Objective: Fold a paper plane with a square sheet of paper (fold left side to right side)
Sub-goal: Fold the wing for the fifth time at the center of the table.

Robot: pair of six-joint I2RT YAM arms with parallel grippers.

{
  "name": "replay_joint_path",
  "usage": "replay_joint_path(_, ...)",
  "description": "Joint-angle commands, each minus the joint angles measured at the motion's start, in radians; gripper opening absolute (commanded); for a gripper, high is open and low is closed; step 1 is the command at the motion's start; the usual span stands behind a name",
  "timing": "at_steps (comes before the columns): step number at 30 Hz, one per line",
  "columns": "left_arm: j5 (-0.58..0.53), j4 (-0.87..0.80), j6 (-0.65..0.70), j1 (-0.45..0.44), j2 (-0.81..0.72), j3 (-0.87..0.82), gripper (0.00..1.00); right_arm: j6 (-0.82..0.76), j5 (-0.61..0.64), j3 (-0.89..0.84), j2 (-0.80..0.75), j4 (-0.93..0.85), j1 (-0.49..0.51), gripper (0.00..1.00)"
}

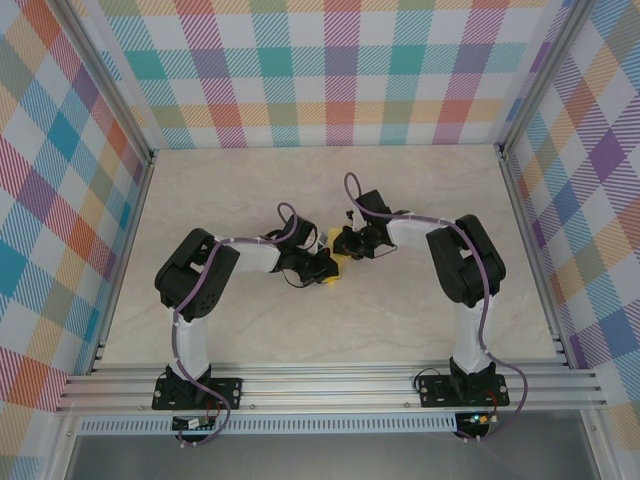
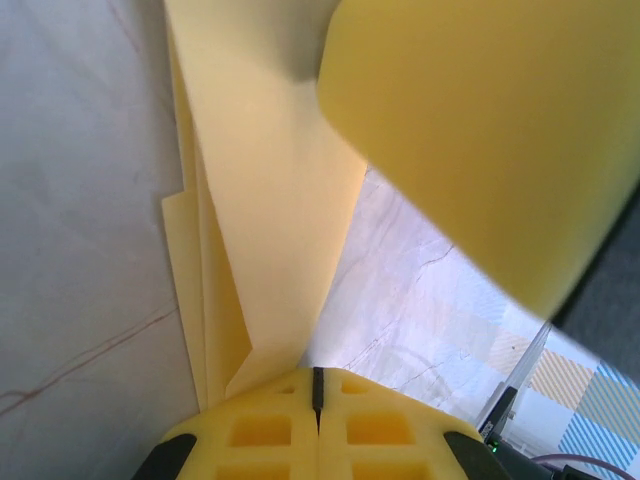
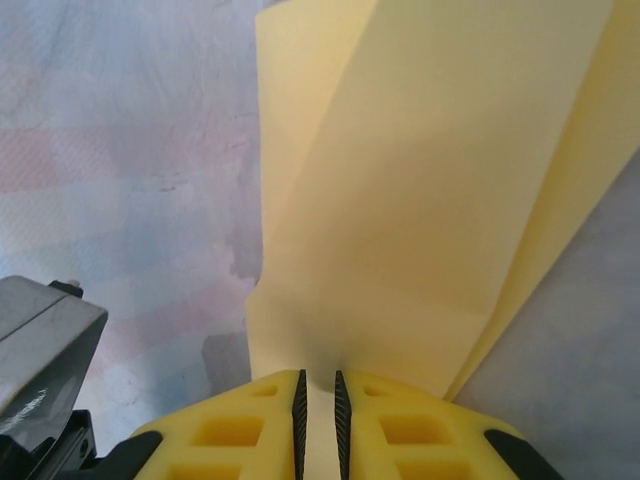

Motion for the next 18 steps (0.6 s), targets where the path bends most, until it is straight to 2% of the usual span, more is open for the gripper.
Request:
replay_joint_path(1,-0.057,-0.113,-0.012,0.017,0.054,-0.011,0.0,-0.061,0.058,0.031,0.03,-0.029,-0.04,0.17)
replay_joint_path(18,-0.052,-0.113,-0.01,0.019,0.054,-0.01,0.0,-0.147,0.076,0.282,0.182,-0.16,-0.135,0.18)
